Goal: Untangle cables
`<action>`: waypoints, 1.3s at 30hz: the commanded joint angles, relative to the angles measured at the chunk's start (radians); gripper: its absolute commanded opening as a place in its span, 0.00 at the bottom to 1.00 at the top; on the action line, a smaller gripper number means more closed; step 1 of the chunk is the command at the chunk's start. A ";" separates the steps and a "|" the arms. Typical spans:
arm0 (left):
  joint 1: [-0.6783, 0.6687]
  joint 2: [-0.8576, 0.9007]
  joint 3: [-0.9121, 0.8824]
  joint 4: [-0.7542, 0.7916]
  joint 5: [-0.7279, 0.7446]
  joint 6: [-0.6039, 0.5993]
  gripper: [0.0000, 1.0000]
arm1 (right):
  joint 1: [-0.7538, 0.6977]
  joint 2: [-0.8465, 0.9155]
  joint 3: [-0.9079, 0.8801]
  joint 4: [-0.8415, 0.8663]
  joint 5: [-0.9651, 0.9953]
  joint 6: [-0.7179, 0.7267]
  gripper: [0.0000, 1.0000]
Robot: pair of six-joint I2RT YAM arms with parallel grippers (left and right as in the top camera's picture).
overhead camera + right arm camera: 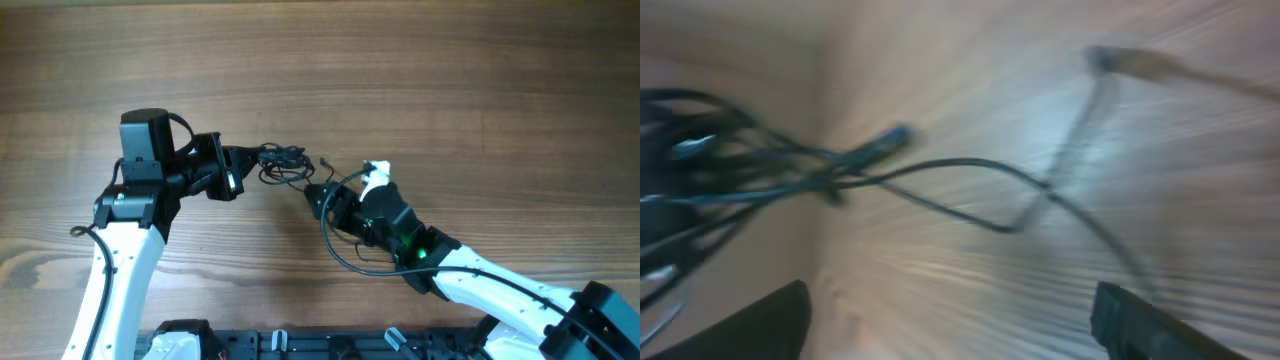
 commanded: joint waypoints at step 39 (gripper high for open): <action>-0.169 -0.011 0.015 -0.018 0.105 -0.124 0.04 | -0.051 0.135 -0.001 0.283 0.163 0.605 0.49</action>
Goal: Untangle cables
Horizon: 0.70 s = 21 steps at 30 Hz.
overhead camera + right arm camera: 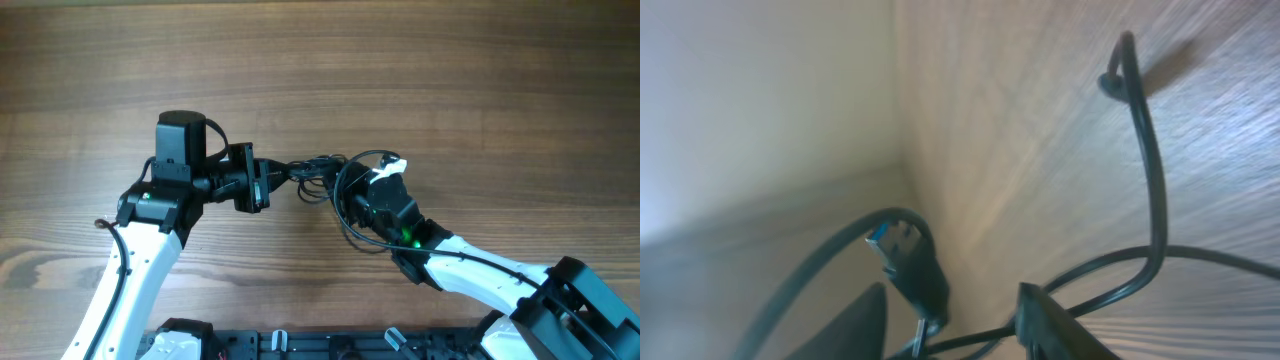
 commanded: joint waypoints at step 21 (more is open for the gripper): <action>0.016 -0.011 0.015 0.000 -0.100 -0.002 0.04 | -0.002 0.049 0.000 0.069 -0.208 -0.291 0.04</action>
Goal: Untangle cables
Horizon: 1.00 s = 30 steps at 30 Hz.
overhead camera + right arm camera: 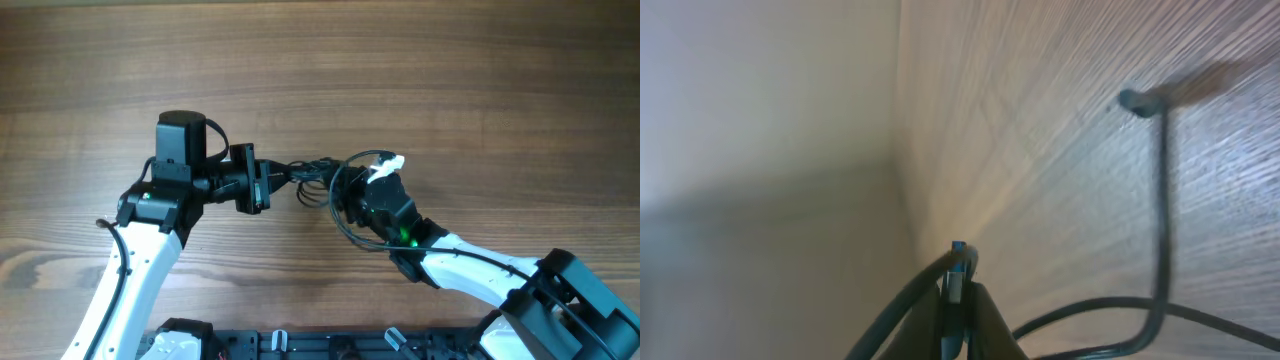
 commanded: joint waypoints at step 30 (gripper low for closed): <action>0.153 -0.011 0.015 0.108 -0.319 0.205 0.04 | -0.211 -0.018 0.000 -0.553 -0.604 -0.772 0.04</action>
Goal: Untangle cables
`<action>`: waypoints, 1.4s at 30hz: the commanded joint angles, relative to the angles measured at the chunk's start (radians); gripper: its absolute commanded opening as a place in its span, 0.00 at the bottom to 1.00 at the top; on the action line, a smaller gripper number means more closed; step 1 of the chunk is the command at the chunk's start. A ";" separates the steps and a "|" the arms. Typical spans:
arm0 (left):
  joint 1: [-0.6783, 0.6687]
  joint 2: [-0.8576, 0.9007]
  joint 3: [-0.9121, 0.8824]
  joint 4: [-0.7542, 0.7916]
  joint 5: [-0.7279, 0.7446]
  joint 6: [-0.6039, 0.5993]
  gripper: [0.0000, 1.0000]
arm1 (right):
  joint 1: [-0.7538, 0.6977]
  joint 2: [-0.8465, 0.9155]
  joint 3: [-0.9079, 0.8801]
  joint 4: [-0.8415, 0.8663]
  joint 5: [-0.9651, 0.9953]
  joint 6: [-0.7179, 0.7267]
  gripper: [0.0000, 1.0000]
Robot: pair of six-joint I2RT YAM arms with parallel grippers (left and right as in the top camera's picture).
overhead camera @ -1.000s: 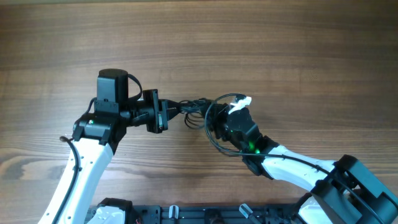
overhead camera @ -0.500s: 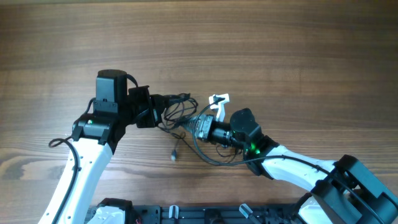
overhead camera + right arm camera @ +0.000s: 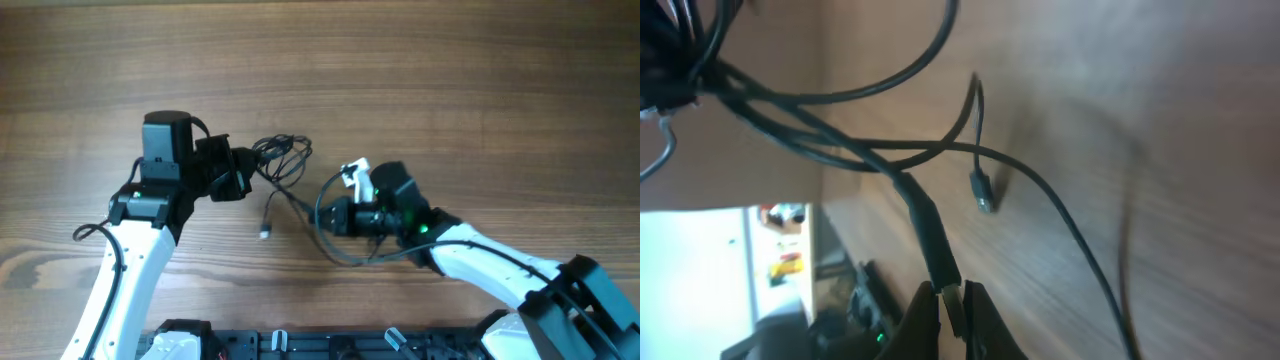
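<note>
A knot of thin black cables (image 3: 281,156) lies left of centre on the wooden table (image 3: 450,80). My left gripper (image 3: 243,172) is shut on its left side. One strand drops from the knot to a loose small plug (image 3: 265,233), seen in the right wrist view as a small plug (image 3: 983,197) on the wood. My right gripper (image 3: 330,216) is shut on the metal tip of a USB plug (image 3: 953,298); its thick black cable (image 3: 923,225) runs up toward the knot (image 3: 680,60). A slack loop (image 3: 338,250) curves below the right gripper (image 3: 952,305).
The black rail of the robot base (image 3: 300,345) runs along the near table edge. Both white arms reach in from the front corners, the right arm (image 3: 500,270) lying low across the near right of the table.
The grippers have moved apart: the left one with the knot up and to the left, the right one down with the USB plug. The cables now spread wider, and a small plug lies free.
At first the left gripper held the knot at the left and the right gripper was open near it. Then both met at the centre, the right jaws around a blue-tipped USB plug, then shut on it. Now they stand apart with the cables stretched between.
</note>
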 commanded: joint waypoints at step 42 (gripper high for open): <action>-0.097 -0.042 0.026 0.126 0.385 0.528 0.04 | -0.163 -0.072 -0.063 0.118 0.503 0.184 0.08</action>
